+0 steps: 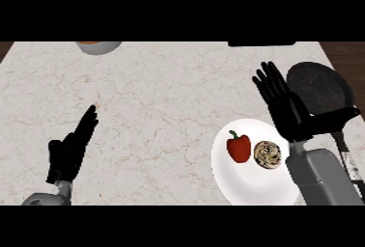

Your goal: Pick the cupcake from the plate and place it in the pan

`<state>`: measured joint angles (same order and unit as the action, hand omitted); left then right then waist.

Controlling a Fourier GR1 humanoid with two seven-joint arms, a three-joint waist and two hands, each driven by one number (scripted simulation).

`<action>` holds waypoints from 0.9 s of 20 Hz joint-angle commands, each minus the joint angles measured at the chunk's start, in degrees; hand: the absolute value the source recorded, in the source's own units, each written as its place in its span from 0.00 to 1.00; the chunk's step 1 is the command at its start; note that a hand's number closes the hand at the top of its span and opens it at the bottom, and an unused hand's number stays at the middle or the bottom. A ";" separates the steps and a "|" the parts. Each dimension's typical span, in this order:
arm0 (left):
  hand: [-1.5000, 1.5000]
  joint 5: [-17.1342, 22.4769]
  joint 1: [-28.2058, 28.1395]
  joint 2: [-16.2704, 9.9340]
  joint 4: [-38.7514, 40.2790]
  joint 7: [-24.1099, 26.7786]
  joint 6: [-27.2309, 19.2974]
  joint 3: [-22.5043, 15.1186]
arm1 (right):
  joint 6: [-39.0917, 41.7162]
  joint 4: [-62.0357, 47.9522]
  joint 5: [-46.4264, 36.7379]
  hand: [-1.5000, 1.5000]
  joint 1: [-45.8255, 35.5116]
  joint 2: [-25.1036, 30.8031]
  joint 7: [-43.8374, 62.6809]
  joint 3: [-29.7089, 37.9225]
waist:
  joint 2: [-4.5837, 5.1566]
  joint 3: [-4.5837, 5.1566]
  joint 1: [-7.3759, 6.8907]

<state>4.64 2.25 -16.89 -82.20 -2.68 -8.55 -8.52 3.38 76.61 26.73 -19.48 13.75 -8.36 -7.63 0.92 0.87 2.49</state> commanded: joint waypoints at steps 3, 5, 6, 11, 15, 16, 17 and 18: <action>0.50 4.45 -1.78 4.57 1.38 -2.76 -2.53 3.51 | -7.35 8.42 -3.60 1.00 7.60 3.56 4.56 1.58 | -1.23 -0.80 -1.54; 0.50 7.01 -5.11 7.15 1.09 -1.97 -5.67 6.23 | -9.19 7.32 -7.00 1.00 14.50 5.34 1.00 2.14 | -1.37 -0.78 -1.16; 0.50 9.92 -5.40 8.80 2.56 -3.03 -5.90 8.04 | -10.52 7.89 -6.45 1.00 14.11 7.09 3.34 4.16 | -1.34 -0.70 -0.90; 0.50 9.91 -6.96 9.94 1.73 -2.29 -6.34 7.48 | -29.25 12.22 -29.49 0.00 24.94 6.02 -9.47 -2.31 | -2.21 -0.59 1.78; 0.50 10.95 -8.16 9.23 0.36 -2.87 -4.69 7.58 | -41.26 18.91 -40.08 0.00 36.78 2.12 -9.99 -8.36 | -1.86 -0.60 0.93; 0.50 9.79 -7.46 10.32 1.40 -2.33 -5.45 6.43 | -44.60 18.55 -43.71 0.00 38.85 0.56 -9.93 -10.41 | -1.53 -0.62 0.67; 0.50 11.24 -7.03 9.47 -0.27 -4.41 -4.94 7.35 | -47.49 20.45 -46.31 0.00 41.63 -0.02 -9.50 -11.38 | -1.63 -0.62 0.60; 0.50 10.28 -5.26 9.78 1.11 -3.48 -5.64 7.31 | -50.22 22.55 -50.24 0.00 40.26 0.09 -4.22 -11.71 | -1.25 -0.57 -0.27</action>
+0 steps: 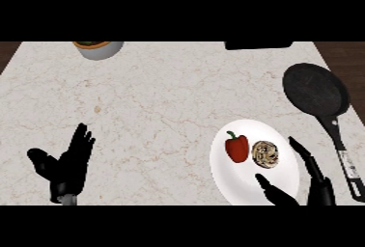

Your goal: Pick the cupcake from the plate and place it in the pan

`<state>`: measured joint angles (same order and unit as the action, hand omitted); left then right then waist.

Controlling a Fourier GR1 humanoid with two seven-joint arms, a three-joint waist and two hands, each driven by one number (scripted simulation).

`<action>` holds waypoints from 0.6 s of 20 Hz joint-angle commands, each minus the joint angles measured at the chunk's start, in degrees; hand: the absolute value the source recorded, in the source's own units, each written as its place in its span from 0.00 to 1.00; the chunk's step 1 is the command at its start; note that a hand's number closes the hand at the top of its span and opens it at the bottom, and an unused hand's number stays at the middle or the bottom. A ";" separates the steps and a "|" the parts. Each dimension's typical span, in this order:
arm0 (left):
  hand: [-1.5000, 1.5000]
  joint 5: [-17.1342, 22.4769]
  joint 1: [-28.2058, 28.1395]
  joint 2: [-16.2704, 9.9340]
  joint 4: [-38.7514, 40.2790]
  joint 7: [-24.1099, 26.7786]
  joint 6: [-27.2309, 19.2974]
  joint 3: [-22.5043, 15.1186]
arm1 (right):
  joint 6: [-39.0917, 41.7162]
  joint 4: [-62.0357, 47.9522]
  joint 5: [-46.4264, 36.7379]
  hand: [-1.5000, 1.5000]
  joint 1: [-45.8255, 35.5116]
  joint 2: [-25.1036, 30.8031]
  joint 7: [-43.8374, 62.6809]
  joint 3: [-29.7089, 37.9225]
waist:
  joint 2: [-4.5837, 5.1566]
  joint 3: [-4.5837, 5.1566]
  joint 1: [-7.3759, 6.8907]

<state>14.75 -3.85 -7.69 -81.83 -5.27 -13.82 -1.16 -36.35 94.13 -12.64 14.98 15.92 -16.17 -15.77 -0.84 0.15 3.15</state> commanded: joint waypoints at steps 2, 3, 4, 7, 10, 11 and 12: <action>0.50 -0.62 -2.68 2.62 -2.03 -0.44 0.05 -3.28 | -11.09 8.07 -15.12 0.00 11.05 -0.17 8.07 -4.11 | 0.57 0.05 -1.96; 0.50 -0.01 -0.63 0.47 -1.52 -1.32 0.80 -1.39 | -12.77 7.64 -20.46 0.00 8.89 -1.84 14.19 -5.13 | 0.79 0.09 -2.51; 0.50 -0.26 0.71 1.19 -2.91 -3.16 -0.70 -1.81 | -13.04 9.56 -24.23 0.00 9.96 -2.48 17.79 -5.95 | 0.80 0.08 -2.56; 0.50 -1.53 -0.22 3.10 1.67 1.01 -0.56 -2.54 | -5.10 15.04 -32.24 0.00 6.47 -1.28 32.84 -2.45 | 1.03 0.17 -2.84; 0.50 -1.28 2.05 1.19 -0.24 -3.51 -0.39 -2.27 | 5.59 17.33 -37.57 0.00 -1.16 -1.55 45.15 0.56 | 1.05 0.10 -3.38; 0.50 -0.81 1.06 1.04 0.80 -0.67 0.62 -1.28 | 10.27 18.35 -36.77 0.00 -1.12 0.93 47.69 1.81 | 1.05 0.13 -3.40; 0.50 -1.51 -0.15 2.44 -0.21 0.58 0.40 -2.89 | 13.54 16.54 -38.48 0.00 -4.26 0.46 51.06 1.50 | 1.12 0.15 -4.09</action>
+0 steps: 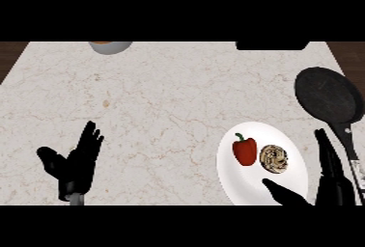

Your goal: Pick the cupcake from the plate and place it in the pan

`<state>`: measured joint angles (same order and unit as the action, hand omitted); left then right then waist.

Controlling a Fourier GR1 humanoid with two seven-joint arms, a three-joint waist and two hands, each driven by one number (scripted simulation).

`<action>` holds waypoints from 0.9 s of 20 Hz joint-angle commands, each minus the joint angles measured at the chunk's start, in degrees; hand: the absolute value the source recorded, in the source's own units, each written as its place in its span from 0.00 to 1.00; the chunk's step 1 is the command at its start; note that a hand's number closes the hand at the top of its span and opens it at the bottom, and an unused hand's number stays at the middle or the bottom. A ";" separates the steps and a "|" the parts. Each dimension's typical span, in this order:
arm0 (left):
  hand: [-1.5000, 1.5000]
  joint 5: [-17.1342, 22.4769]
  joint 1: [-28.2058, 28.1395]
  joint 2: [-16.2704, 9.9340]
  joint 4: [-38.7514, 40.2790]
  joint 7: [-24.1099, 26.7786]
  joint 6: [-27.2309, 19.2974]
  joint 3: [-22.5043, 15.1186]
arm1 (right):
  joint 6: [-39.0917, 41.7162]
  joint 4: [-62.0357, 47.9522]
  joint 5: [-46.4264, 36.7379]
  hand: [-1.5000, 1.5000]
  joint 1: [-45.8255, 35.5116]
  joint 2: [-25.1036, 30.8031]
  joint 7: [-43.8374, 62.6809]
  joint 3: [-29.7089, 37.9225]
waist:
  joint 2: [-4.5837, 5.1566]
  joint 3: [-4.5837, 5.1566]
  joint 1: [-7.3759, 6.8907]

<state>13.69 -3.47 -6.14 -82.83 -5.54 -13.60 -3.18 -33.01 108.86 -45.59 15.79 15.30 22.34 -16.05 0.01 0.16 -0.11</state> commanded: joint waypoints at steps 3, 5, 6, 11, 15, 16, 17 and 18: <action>0.50 -0.27 -0.38 0.53 1.00 -0.61 0.37 -0.96 | 22.23 -0.46 -4.11 0.00 -6.57 5.65 18.48 1.39 | 0.56 0.25 -1.75; 0.50 -0.08 0.49 0.09 0.14 -1.86 0.66 -1.07 | 30.12 -1.56 -3.05 0.00 -10.35 7.86 23.03 1.79 | 0.58 0.18 -2.32; 0.50 -0.78 -1.67 0.09 -1.83 -1.72 0.65 -2.19 | 33.50 -0.33 -3.87 0.00 -10.32 7.58 26.25 -0.14 | 0.22 0.13 -2.32; 0.50 -1.68 -1.82 1.61 -2.72 -3.06 -1.62 -2.67 | 47.87 -4.10 0.63 0.00 -25.37 6.01 34.26 1.49 | 0.05 -0.11 -1.05; 0.50 0.71 0.11 -0.42 0.68 -1.79 1.75 1.04 | 51.67 -11.26 0.58 0.00 -30.40 4.57 34.17 2.27 | 0.09 -0.12 -0.57; 0.50 -0.54 -3.32 0.36 -1.72 -0.37 1.30 -0.70 | 50.73 -13.60 0.28 0.00 -28.19 4.09 33.53 2.04 | 0.04 -0.14 -0.61; 0.50 -1.08 -0.41 1.61 1.37 -0.53 0.53 -1.14 | 52.43 -16.48 3.25 0.00 -28.95 3.82 32.26 3.14 | 0.18 -0.14 -0.49; 0.50 -0.39 -0.25 0.77 -1.95 -3.45 -0.50 -0.23 | 57.79 -10.59 5.99 0.00 -26.64 4.66 35.14 2.96 | -0.05 -0.13 -0.07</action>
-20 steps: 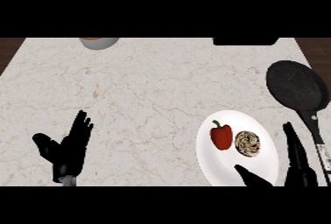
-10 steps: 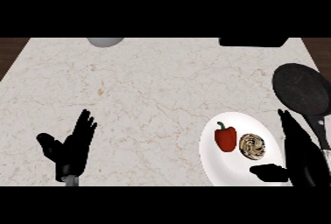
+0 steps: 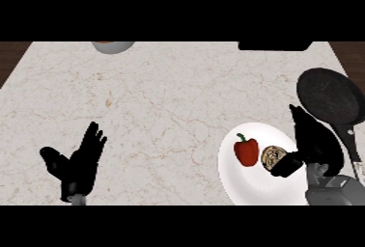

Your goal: Pick the cupcake from the plate and place it in the pan

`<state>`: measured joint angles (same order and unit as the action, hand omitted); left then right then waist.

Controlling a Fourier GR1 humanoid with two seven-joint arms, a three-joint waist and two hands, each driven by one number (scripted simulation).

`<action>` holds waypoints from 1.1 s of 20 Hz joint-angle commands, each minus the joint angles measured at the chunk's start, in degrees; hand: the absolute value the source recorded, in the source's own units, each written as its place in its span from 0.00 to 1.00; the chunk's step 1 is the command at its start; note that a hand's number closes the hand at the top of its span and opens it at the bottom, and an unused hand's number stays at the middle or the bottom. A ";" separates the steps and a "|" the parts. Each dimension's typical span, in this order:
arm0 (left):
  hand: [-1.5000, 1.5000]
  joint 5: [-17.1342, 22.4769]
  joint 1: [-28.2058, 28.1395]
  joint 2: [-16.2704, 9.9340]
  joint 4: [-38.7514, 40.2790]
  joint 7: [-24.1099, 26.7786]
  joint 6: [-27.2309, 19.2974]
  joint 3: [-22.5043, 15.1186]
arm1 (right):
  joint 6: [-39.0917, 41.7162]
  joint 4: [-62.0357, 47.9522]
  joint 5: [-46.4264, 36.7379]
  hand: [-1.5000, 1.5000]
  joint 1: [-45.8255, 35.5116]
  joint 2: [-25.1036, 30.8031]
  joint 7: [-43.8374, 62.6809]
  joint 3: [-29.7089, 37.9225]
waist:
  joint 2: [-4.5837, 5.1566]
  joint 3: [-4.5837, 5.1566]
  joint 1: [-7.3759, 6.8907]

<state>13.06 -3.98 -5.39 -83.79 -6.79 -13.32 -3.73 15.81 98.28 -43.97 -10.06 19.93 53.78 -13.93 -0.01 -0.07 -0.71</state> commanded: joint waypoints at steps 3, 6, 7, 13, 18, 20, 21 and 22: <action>0.50 0.39 -1.08 -0.98 -3.15 -3.91 -0.06 0.15 | 10.94 -3.83 6.41 0.00 -1.06 -0.96 3.10 1.75 | -0.02 0.07 0.50; 0.50 1.18 -0.03 -0.40 -0.28 -2.72 0.86 1.66 | 11.20 -3.79 6.83 0.00 -0.07 -1.05 0.20 3.48 | 0.01 0.08 0.68; 0.50 -0.67 -2.45 -0.09 -0.31 0.12 0.45 1.13 | 10.23 -2.73 5.53 0.00 -0.27 -4.49 2.47 1.72 | -0.01 0.08 0.59; 0.50 -1.27 1.25 2.67 5.24 2.50 0.52 1.54 | 4.28 -7.80 0.67 0.00 -0.17 -4.63 -5.48 4.38 | 0.05 0.07 0.64; 0.50 -2.18 1.46 2.09 3.00 0.42 0.43 1.93 | 1.92 -0.18 -4.74 0.00 6.46 -6.27 -5.22 0.76 | -0.03 0.07 0.86; 0.50 -2.49 -0.24 1.77 -1.76 -2.98 -0.18 1.07 | -1.36 -7.06 -5.90 0.00 5.89 -5.69 -10.62 2.24 | -0.01 0.05 0.64; 0.50 -2.16 1.44 3.04 3.28 -0.03 0.47 1.88 | 2.46 -4.78 -5.44 0.00 4.47 -5.87 -8.07 3.10 | 0.00 0.07 0.72; 0.50 -1.68 0.33 1.09 0.63 -1.00 1.53 2.97 | 3.95 -8.45 -4.84 0.00 1.99 -5.22 -8.99 4.74 | 0.01 0.07 0.59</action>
<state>11.52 -3.87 -3.96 -83.16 -6.73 -12.14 -1.41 18.67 93.09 -47.95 -6.61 14.08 46.77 -11.23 -0.19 -0.21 -0.12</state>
